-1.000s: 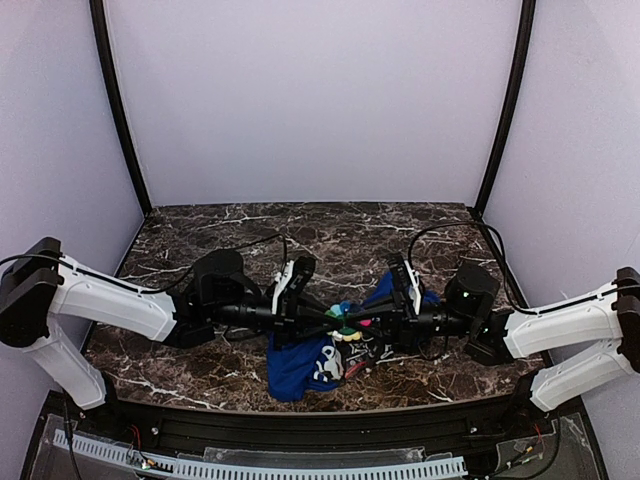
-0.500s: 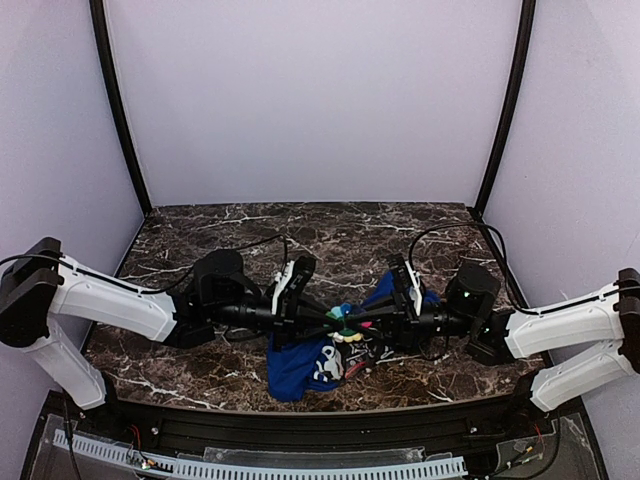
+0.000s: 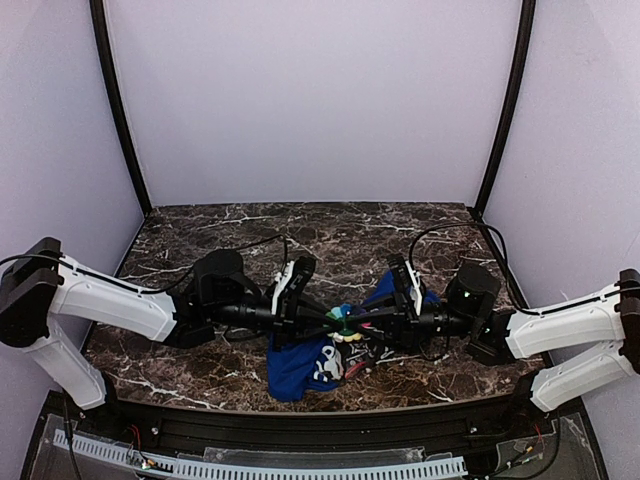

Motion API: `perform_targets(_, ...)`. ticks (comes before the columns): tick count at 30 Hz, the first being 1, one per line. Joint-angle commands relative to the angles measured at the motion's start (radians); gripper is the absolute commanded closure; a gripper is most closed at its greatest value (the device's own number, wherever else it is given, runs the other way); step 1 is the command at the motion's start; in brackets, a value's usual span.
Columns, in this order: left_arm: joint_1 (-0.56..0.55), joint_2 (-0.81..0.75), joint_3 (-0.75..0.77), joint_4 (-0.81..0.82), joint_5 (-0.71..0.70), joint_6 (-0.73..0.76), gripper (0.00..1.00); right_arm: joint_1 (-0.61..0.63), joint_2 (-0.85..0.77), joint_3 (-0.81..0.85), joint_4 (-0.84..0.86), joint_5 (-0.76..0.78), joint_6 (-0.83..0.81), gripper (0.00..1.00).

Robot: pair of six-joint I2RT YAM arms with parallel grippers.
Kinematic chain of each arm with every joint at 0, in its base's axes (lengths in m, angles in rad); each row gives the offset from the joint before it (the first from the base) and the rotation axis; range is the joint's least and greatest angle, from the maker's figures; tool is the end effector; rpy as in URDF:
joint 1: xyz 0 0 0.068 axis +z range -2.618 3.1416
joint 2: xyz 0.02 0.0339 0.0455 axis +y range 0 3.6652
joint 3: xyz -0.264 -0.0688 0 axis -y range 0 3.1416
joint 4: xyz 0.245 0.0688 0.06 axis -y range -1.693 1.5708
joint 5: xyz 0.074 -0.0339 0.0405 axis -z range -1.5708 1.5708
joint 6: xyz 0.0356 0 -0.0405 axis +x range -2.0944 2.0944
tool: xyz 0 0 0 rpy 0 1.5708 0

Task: Remove the brooch from the garment
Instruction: Close the brooch onto the crumpled clothing.

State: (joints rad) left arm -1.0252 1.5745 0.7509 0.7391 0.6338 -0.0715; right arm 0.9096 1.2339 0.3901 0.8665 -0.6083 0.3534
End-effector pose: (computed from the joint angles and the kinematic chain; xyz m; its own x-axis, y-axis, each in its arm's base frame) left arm 0.1552 -0.2963 0.2299 -0.1148 0.0781 -0.9903 0.9893 -0.0809 -0.1210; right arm 0.1335 0.2047 0.2218 -0.3325 0.0351 -0.9424 -0.9416 0.0435 0.3338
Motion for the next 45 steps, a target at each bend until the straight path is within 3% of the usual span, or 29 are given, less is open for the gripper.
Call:
perform_targets(1,-0.003,0.003,0.021,-0.024,0.034,0.003,0.99,-0.002,-0.007,-0.005,0.008,0.006,-0.002,0.80)
perform_targets(45,-0.003,0.023,0.035,-0.068,0.080,0.008,0.99,-0.002,-0.012,0.000,0.011,0.002,-0.008,0.79)
